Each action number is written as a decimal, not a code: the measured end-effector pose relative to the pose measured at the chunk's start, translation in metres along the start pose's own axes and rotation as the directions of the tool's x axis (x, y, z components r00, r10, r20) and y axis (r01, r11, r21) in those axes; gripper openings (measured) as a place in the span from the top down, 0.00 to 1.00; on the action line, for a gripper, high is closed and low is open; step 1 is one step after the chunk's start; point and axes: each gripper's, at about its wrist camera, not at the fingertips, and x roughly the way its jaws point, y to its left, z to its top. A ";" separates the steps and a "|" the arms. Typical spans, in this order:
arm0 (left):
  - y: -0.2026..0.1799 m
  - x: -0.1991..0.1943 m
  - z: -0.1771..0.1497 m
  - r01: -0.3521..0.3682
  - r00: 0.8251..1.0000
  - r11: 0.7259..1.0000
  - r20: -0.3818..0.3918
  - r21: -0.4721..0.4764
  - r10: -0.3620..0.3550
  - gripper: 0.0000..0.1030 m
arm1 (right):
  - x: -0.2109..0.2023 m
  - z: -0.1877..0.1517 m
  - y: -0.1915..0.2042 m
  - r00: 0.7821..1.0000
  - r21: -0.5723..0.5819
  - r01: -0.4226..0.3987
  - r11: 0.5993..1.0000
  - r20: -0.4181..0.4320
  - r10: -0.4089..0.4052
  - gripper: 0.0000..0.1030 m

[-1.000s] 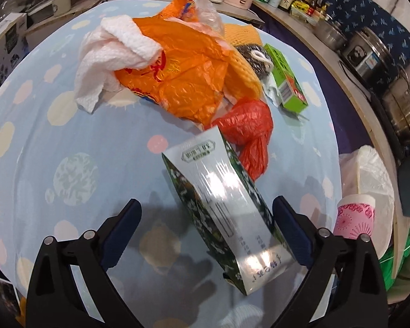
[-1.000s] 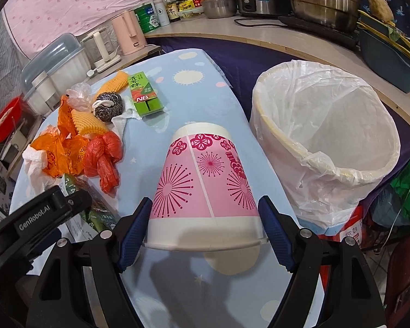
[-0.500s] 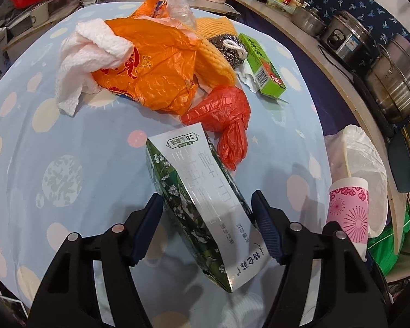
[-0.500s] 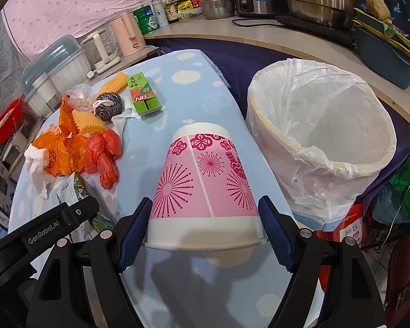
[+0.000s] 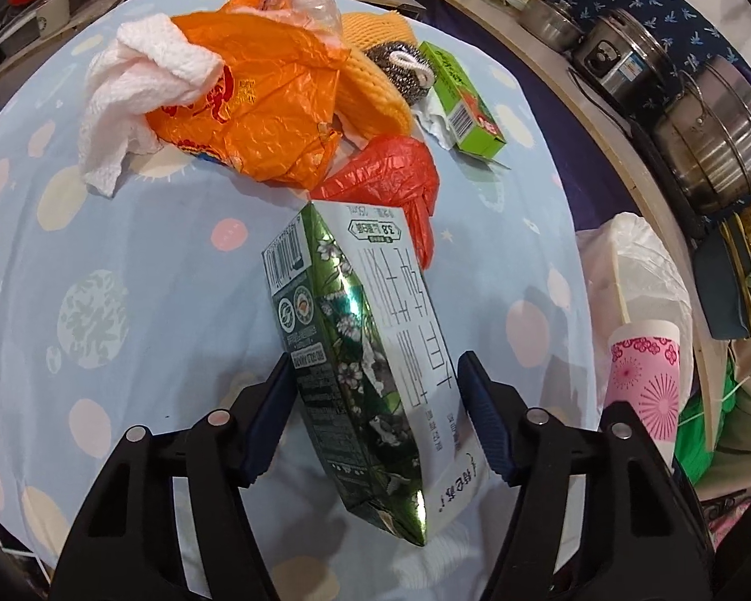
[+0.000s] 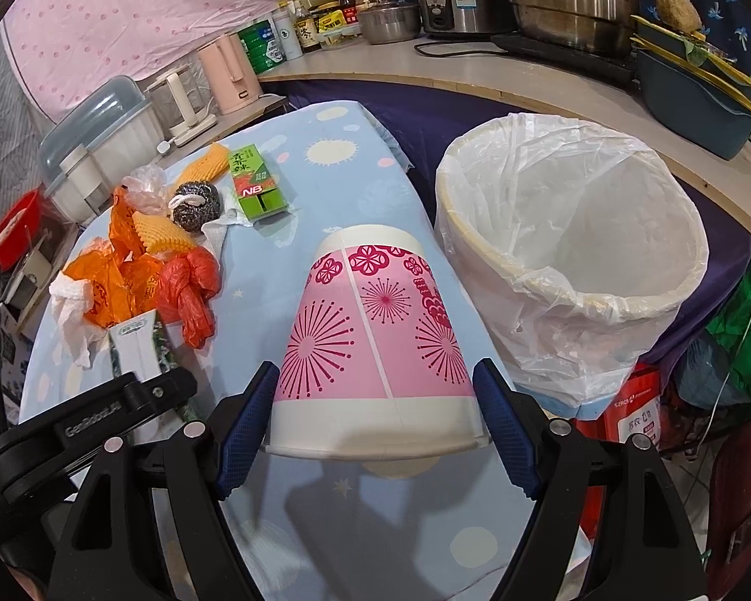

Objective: Collect trash
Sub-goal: 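Carry carton and cup to the bin and open both tools to drop them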

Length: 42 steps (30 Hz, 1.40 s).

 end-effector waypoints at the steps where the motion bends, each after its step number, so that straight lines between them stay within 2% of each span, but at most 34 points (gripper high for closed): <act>1: -0.002 -0.005 0.000 0.004 1.000 1.000 0.004 0.013 -0.004 0.40 | -0.003 0.001 -0.002 1.000 0.004 0.003 1.000 0.009 -0.003 0.27; 6: -0.029 -0.030 0.006 0.035 0.999 0.992 0.035 0.120 -0.039 0.42 | -0.016 0.013 -0.024 0.998 0.042 0.033 0.999 0.057 -0.035 0.27; 10: -0.071 -0.040 0.013 0.070 0.995 0.967 0.056 0.247 -0.086 0.43 | -0.025 0.028 -0.054 0.990 0.084 0.089 0.993 0.099 -0.097 0.27; 15: -0.138 -0.039 0.025 0.151 0.983 0.905 0.034 0.399 -0.179 0.43 | -0.028 0.050 -0.099 0.975 0.145 0.156 0.977 0.135 -0.176 0.27; 19: -0.189 -0.023 0.031 0.196 0.974 0.854 0.008 0.481 -0.227 0.43 | -0.023 0.067 -0.128 0.966 0.174 0.194 0.965 0.135 -0.218 0.27; 27: -0.249 0.029 0.027 0.230 0.971 0.774 -0.082 0.590 -0.227 0.43 | -0.003 0.083 -0.160 0.958 0.199 0.246 0.949 0.099 -0.269 0.27; 31: -0.258 0.046 0.026 0.236 0.970 0.760 -0.105 0.605 -0.218 0.42 | 0.004 0.085 -0.175 0.951 0.222 0.271 0.937 0.090 -0.296 0.24; 35: -0.265 0.054 0.030 0.247 0.967 0.768 -0.107 0.591 -0.229 0.39 | 0.006 0.088 -0.185 0.948 0.247 0.277 0.929 0.088 -0.306 0.24; 40: -0.260 0.045 0.039 0.240 0.966 0.791 -0.056 0.562 -0.254 0.21 | -0.003 0.089 -0.186 0.946 0.253 0.273 0.928 0.108 -0.307 0.24; 42: -0.256 0.040 0.044 0.238 0.965 0.802 -0.038 0.547 -0.261 0.18 | -0.008 0.089 -0.184 0.946 0.256 0.266 0.929 0.115 -0.302 0.24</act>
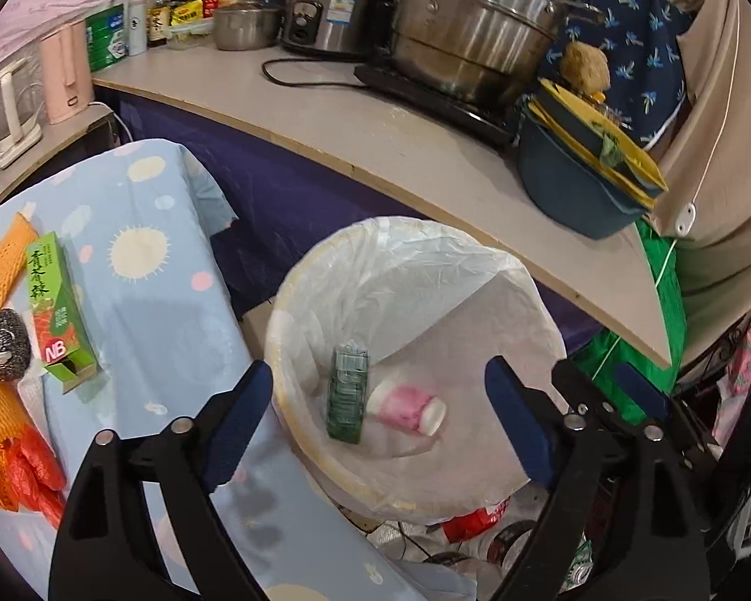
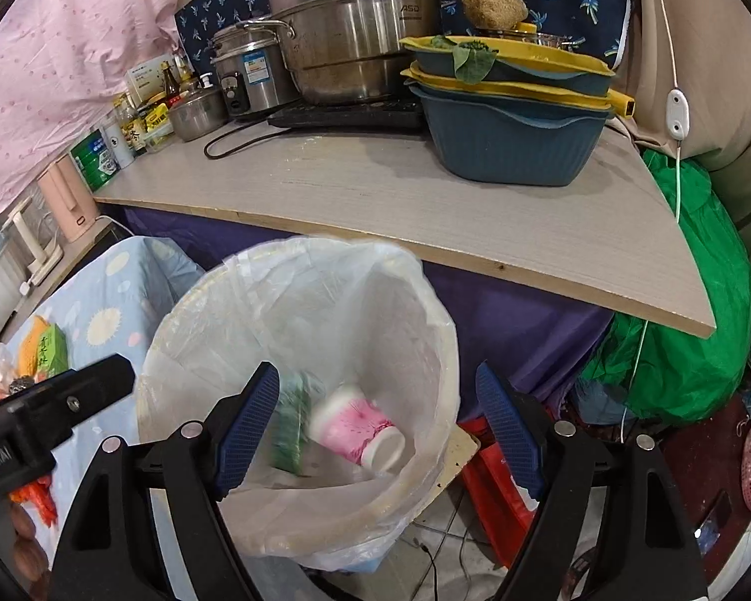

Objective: Collect trash
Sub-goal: 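Carry carton and cup to the bin and open both tools to drop them, then move both tools back over the remaining trash on the table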

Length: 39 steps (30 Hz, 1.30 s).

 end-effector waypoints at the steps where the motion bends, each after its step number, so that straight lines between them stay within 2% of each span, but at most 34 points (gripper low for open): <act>1: 0.003 -0.003 0.001 -0.001 1.000 1.000 0.006 -0.012 0.001 0.17 | -0.003 0.000 0.000 1.000 0.003 -0.004 1.000 0.003 0.004 0.24; 7: 0.016 -0.025 0.001 -0.023 0.999 0.998 0.047 -0.058 0.026 0.17 | -0.019 -0.002 0.007 0.999 -0.003 -0.026 1.000 0.020 0.026 0.24; 13: 0.031 -0.058 -0.014 -0.091 0.990 0.993 0.101 -0.070 0.098 0.17 | -0.036 -0.009 0.026 0.997 -0.034 -0.066 0.997 0.030 0.067 0.24; 19: 0.063 -0.090 -0.037 -0.167 0.975 0.977 0.127 -0.132 0.184 0.17 | -0.050 -0.026 0.061 0.991 -0.084 -0.127 0.988 0.018 0.129 0.24; 26: 0.117 -0.123 -0.075 -0.292 0.942 0.931 0.103 -0.220 0.320 0.17 | -0.064 -0.053 0.112 0.979 -0.158 -0.204 0.966 -0.020 0.203 0.24; 31: 0.165 -0.144 -0.107 -0.334 0.928 0.891 0.061 -0.308 0.368 0.15 | -0.068 -0.076 0.152 0.967 -0.204 -0.254 0.945 -0.065 0.246 0.24; 39: 0.217 -0.174 -0.145 -0.409 0.893 0.840 0.032 -0.358 0.449 0.15 | -0.066 -0.109 0.208 0.945 -0.254 -0.325 0.911 -0.137 0.298 0.24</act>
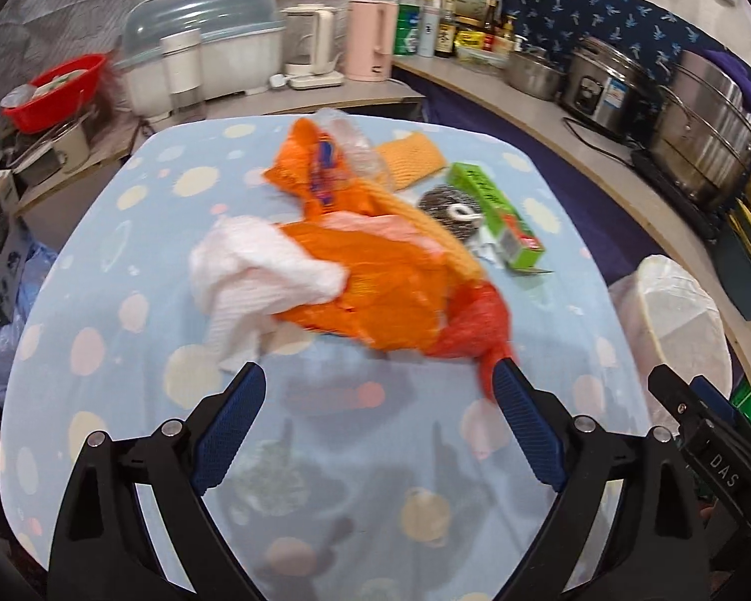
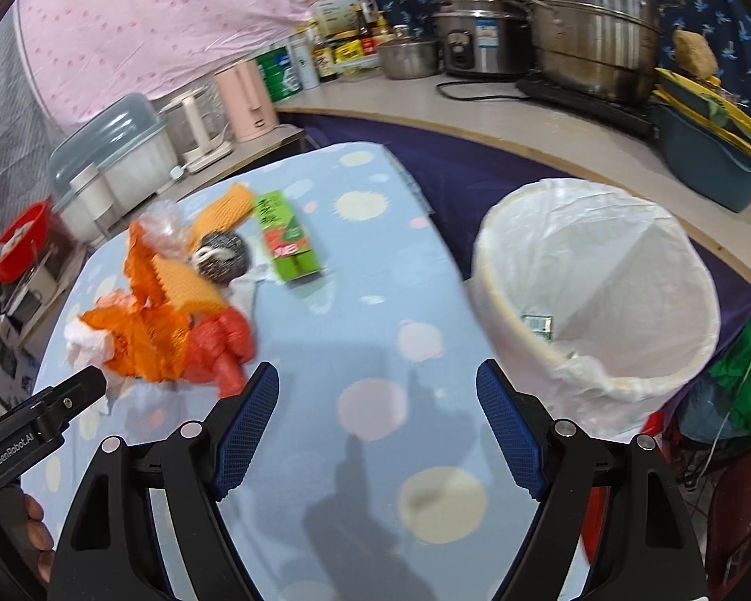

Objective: Collect trash
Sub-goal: 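Move both tools back over the remaining trash on the table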

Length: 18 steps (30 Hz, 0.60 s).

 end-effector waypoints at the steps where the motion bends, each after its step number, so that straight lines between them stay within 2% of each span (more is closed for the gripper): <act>1: 0.007 0.001 -0.001 -0.004 1.000 1.000 -0.002 -0.006 0.004 0.14 | 0.003 -0.002 0.008 1.000 -0.007 -0.010 1.000 -0.007 0.010 0.24; 11: 0.073 0.016 -0.001 -0.061 0.998 0.993 -0.025 -0.098 0.058 0.13 | 0.032 -0.010 0.074 0.997 -0.091 -0.056 0.994 -0.050 0.051 0.24; 18: 0.099 0.031 0.006 -0.068 0.997 0.989 -0.034 -0.132 0.064 0.12 | 0.058 -0.001 0.092 0.996 -0.091 -0.060 0.994 -0.070 0.054 0.24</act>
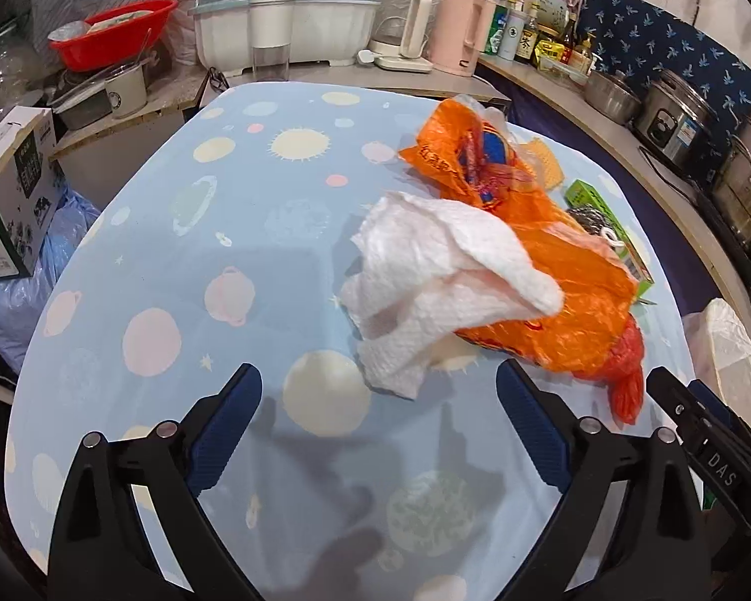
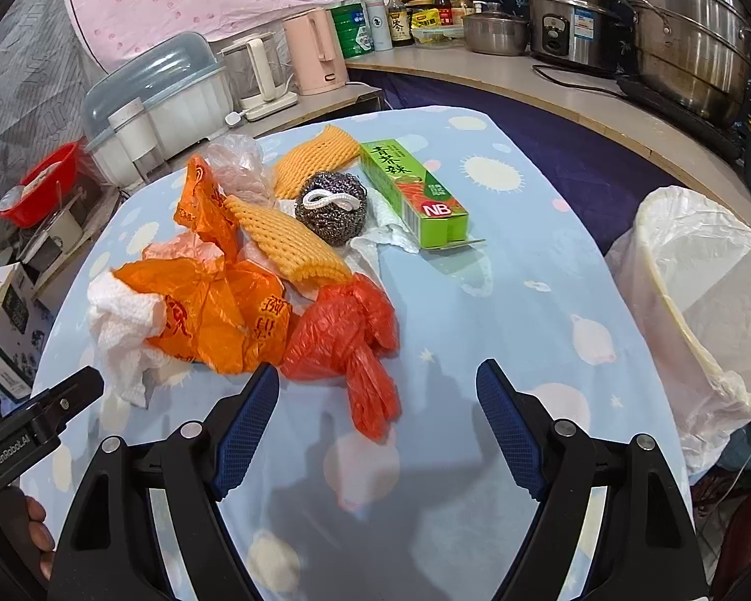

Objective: Collect trash
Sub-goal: 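Move both tools back over the remaining trash on the table, then grasp the white tissue with the left tool while the right tool grasps the red bag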

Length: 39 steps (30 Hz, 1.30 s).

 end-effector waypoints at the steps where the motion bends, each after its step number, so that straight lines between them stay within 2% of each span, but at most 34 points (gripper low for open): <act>1: 0.002 0.003 0.002 0.001 1.000 1.000 -0.001 -0.003 -0.001 0.12 | 0.003 0.002 0.000 1.000 0.005 -0.001 1.000 -0.002 0.001 0.24; 5: 0.007 0.015 0.008 0.009 1.000 1.000 -0.006 -0.004 -0.009 0.12 | 0.017 0.008 0.005 1.000 0.001 0.008 1.000 -0.013 -0.008 0.25; 12: 0.008 0.035 0.014 0.069 0.998 0.998 -0.005 0.009 -0.069 0.13 | 0.035 0.012 0.007 0.999 -0.002 0.018 1.000 -0.037 -0.018 0.29; 14: 0.007 0.039 0.014 0.087 0.996 0.996 -0.002 0.014 -0.087 0.18 | 0.041 0.012 0.007 0.999 0.000 0.016 1.000 -0.048 -0.016 0.31; 17: 0.005 0.046 0.015 0.130 0.991 0.991 -0.037 0.019 -0.129 0.38 | 0.048 0.010 0.006 0.998 0.004 0.007 1.000 -0.065 -0.007 0.34; 18: 0.004 0.048 0.014 0.139 0.989 0.990 -0.049 0.021 -0.137 0.49 | 0.050 0.009 0.006 0.998 0.003 0.006 1.000 -0.070 -0.006 0.35; 19: 0.004 0.050 0.014 0.145 0.988 0.989 -0.060 0.024 -0.144 0.60 | 0.051 0.008 0.006 0.997 0.002 0.005 1.000 -0.074 -0.005 0.39; 20: 0.003 0.051 0.013 0.152 0.986 0.988 -0.068 0.025 -0.150 0.65 | 0.052 0.007 0.006 0.997 0.002 0.002 1.000 -0.079 -0.001 0.41; 22: 0.004 0.050 0.012 0.162 0.984 0.987 -0.073 0.021 -0.160 0.81 | 0.053 0.005 0.006 0.996 0.003 -0.005 1.000 -0.085 0.005 0.52; 24: 0.005 0.047 0.012 0.166 0.984 0.986 -0.070 0.017 -0.165 0.90 | 0.052 0.004 0.005 0.997 0.004 -0.006 1.000 -0.083 0.006 0.57; 27: 0.007 0.036 0.011 0.159 0.986 0.987 -0.049 0.012 -0.158 0.94 | 0.048 0.003 0.003 0.997 0.006 -0.013 1.000 -0.079 0.014 0.70; 28: 0.007 0.031 0.011 0.158 0.987 0.987 -0.041 0.010 -0.157 0.94 | 0.045 0.003 0.002 0.997 0.008 -0.014 1.000 -0.077 0.015 0.71; 39: 0.005 -0.032 0.009 0.168 0.985 0.986 0.042 0.018 -0.169 0.94 | -0.003 -0.007 -0.021 1.000 0.039 -0.017 0.999 -0.003 0.017 0.74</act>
